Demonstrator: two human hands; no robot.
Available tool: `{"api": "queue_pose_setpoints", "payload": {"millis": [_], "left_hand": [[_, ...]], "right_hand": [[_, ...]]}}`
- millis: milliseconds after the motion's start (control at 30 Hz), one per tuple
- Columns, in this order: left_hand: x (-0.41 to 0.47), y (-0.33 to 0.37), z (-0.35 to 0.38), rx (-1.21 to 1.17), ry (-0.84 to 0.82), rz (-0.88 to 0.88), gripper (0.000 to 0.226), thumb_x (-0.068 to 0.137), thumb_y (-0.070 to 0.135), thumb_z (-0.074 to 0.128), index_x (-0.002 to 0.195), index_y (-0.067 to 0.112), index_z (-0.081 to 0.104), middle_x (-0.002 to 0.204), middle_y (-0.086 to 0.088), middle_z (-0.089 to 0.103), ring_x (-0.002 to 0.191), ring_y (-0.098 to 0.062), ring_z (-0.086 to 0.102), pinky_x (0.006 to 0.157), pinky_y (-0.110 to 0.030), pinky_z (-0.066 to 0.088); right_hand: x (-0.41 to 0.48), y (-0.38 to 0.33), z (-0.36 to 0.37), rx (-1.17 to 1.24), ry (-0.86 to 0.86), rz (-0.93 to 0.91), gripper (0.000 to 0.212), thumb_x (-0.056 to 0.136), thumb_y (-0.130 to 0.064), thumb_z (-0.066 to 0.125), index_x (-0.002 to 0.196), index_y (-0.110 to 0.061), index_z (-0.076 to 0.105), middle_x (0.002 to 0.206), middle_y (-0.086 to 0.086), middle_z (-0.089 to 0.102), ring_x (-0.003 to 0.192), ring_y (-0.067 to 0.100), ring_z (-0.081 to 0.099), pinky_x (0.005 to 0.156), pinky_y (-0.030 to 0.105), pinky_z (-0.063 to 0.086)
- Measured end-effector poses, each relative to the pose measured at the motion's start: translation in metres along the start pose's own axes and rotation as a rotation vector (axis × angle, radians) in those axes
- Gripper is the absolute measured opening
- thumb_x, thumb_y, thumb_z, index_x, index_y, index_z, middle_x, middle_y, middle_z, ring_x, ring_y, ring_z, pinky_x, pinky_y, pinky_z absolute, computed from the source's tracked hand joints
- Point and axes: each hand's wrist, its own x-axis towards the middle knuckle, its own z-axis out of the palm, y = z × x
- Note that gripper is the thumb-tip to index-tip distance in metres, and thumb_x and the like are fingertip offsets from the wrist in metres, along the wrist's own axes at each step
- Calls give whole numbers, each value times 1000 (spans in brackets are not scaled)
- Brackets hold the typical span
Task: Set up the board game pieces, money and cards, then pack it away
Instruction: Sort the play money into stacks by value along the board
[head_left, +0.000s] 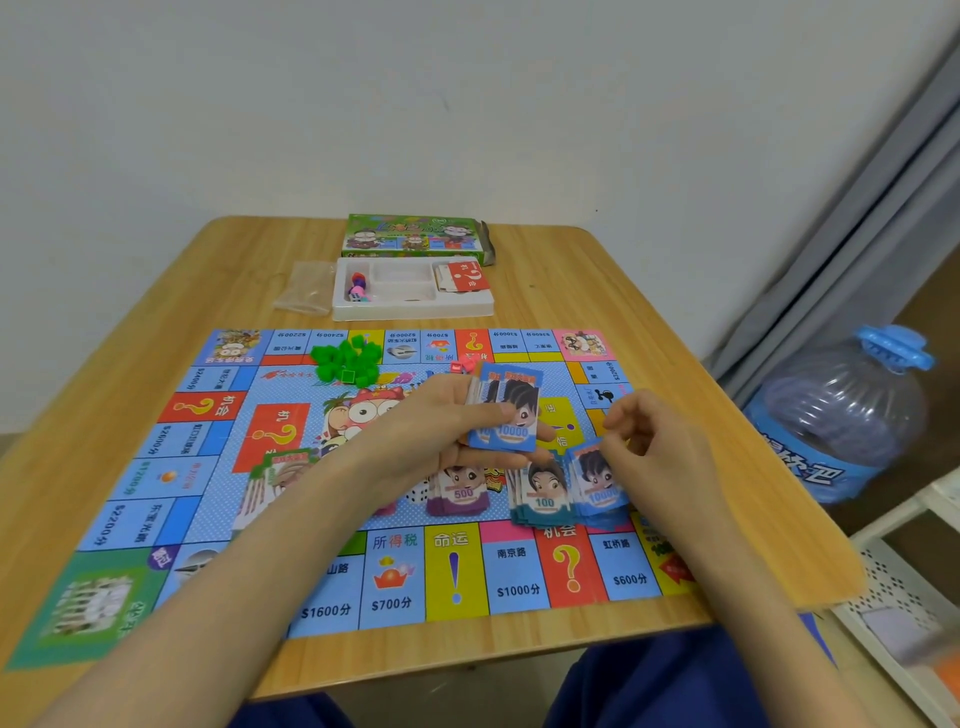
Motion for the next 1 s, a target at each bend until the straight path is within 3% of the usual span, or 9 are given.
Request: {"api": "queue_pose_setpoints", "payload": {"millis": [100, 300, 433, 500, 633, 767, 867, 1000], "left_hand": [[0, 0, 0, -2, 3, -1, 14, 96, 5, 49, 106, 7, 57, 99, -14, 73, 85, -26, 73, 63, -23, 59], [0, 0, 0, 2, 2, 3, 12, 96, 5, 49, 104, 7, 57, 98, -14, 73, 86, -27, 72, 65, -24, 59], [0, 0, 0, 5, 2, 7, 14, 95, 5, 49, 105, 7, 58, 97, -14, 73, 85, -26, 72, 65, -25, 60], [0, 0, 0, 4, 0, 5, 14, 95, 5, 49, 107, 6, 58, 98, -14, 73, 84, -26, 73, 65, -25, 60], [0, 0, 0, 17, -1, -6, 16, 93, 7, 53, 107, 7, 59, 97, -10, 74, 83, -25, 73, 61, -21, 58], [0, 0, 1, 63, 5, 4, 15, 90, 8, 56, 103, 13, 62, 90, -5, 75, 76, -23, 73, 57, -19, 57], [0, 0, 1, 95, 15, 23, 15, 89, 8, 58, 101, 15, 64, 89, -2, 75, 75, -22, 73, 56, -18, 56], [-1, 1, 3, 66, 19, 17, 12, 91, 10, 55, 99, 14, 63, 84, -2, 75, 72, -19, 73, 54, -18, 55]], "right_hand": [[0, 0, 1, -51, -5, -24, 23, 82, -2, 58, 76, -22, 50, 65, -6, 56, 59, 1, 51, 55, 21, 40], [1, 2, 2, -112, -16, -28, 20, 83, -5, 58, 75, -21, 49, 62, -4, 53, 54, 7, 45, 49, 18, 37], [1, 3, 3, -129, 12, -70, 20, 84, -6, 57, 74, -23, 52, 59, -2, 53, 54, 10, 45, 52, 27, 38], [1, 4, 4, -130, 31, -114, 20, 86, -8, 55, 75, -24, 55, 60, -4, 55, 55, 12, 47, 50, 23, 37], [-3, 0, 4, -47, 83, -381, 16, 89, -15, 50, 95, -28, 57, 77, -9, 59, 73, 5, 52, 62, 9, 39], [-7, -3, 1, -6, -98, -600, 43, 89, -19, 41, 129, -34, 43, 106, -15, 56, 95, 1, 52, 80, 12, 41], [-5, 1, 4, -80, -169, -651, 48, 87, -18, 39, 132, -36, 41, 124, -16, 48, 115, -2, 45, 93, 21, 40], [-3, 6, 8, -90, -115, -683, 43, 85, -14, 40, 125, -26, 50, 126, -10, 48, 113, 2, 46, 94, 23, 39]]}}
